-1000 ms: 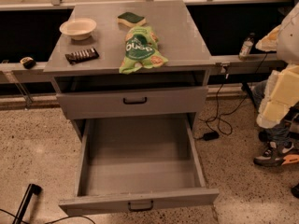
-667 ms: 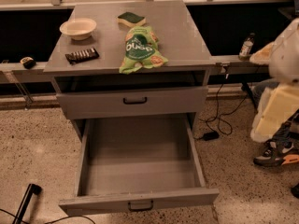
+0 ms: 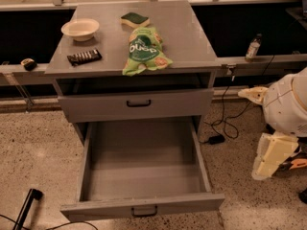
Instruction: Close middle drawer
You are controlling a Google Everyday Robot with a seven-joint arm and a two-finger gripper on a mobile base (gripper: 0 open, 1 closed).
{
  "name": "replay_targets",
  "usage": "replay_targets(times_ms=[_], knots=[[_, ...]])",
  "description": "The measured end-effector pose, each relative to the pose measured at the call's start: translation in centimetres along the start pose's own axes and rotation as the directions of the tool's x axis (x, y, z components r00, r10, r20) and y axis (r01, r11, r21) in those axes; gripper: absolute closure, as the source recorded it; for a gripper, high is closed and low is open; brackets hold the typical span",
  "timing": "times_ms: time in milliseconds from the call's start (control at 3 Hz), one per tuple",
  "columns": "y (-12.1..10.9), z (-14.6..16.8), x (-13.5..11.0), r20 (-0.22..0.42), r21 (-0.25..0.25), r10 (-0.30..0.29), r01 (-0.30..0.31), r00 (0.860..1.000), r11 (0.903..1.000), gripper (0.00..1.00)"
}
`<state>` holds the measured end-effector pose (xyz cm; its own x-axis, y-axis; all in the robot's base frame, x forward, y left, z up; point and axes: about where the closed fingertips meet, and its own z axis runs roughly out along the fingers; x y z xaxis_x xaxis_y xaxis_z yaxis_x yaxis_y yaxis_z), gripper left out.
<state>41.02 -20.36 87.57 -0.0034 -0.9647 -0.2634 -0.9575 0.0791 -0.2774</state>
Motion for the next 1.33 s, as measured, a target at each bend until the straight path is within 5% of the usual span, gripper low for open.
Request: replay_targets(times_ms=[333, 667, 1000, 1333], knots=[[0.0, 0.0, -0.2, 0.002, 0.000, -0.066, 0.066, 0.998, 0.9978, 0.00], [0.9, 5.7, -1.5, 0.105, -0.069, -0.079, 0.086, 0.991, 0.9939, 0.00], [3.3, 14.9, -3.2, 0.248, -0.167, -0.098, 0.142, 0.964, 0.9756, 0.00], [5.2, 21.5, -2.8, 0.371, -0.200, -0.084, 0.168, 0.925, 0.9653, 0.00]])
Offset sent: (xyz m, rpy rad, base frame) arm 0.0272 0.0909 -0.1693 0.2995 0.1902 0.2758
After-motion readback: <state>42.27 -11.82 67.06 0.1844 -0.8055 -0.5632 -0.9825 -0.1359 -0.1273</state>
